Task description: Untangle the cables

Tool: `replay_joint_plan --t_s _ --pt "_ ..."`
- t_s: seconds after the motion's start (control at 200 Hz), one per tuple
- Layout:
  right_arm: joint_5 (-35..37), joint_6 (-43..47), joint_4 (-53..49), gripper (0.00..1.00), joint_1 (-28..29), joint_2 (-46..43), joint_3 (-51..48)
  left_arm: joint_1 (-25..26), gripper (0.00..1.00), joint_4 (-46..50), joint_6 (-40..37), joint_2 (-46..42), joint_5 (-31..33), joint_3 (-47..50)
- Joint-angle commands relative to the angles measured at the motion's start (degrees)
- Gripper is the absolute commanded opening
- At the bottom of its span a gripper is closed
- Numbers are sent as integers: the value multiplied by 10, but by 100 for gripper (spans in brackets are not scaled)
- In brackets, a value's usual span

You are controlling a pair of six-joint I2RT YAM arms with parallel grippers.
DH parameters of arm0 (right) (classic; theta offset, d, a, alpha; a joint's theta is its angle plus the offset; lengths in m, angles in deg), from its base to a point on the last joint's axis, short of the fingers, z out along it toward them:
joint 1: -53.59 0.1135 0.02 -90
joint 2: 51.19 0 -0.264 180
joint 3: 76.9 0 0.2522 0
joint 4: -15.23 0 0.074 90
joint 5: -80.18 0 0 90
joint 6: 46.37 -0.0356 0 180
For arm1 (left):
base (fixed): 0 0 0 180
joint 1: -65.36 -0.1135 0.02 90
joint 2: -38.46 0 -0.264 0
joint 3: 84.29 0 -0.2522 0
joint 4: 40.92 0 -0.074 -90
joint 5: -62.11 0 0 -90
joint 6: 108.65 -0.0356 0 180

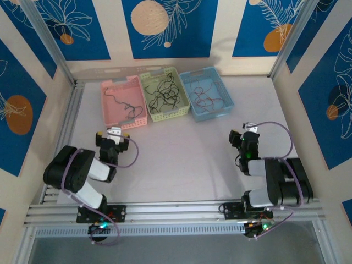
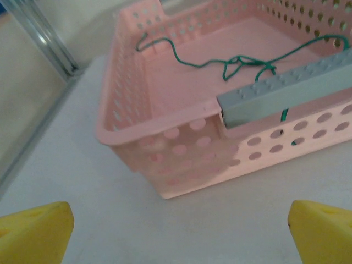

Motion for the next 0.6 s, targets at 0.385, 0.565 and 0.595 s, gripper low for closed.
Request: replay_joint_plan --t_s 0.385,0.565,0.595 --pt "-95 52 17 99 -5 57 88 -51 100 109 59 -20 -83 -86" --pt "-96 54 19 99 -5 60 88 -51 100 110 58 -21 -83 -86" --pt "-96 54 19 99 -5 59 89 -51 100 110 58 -21 -83 -86"
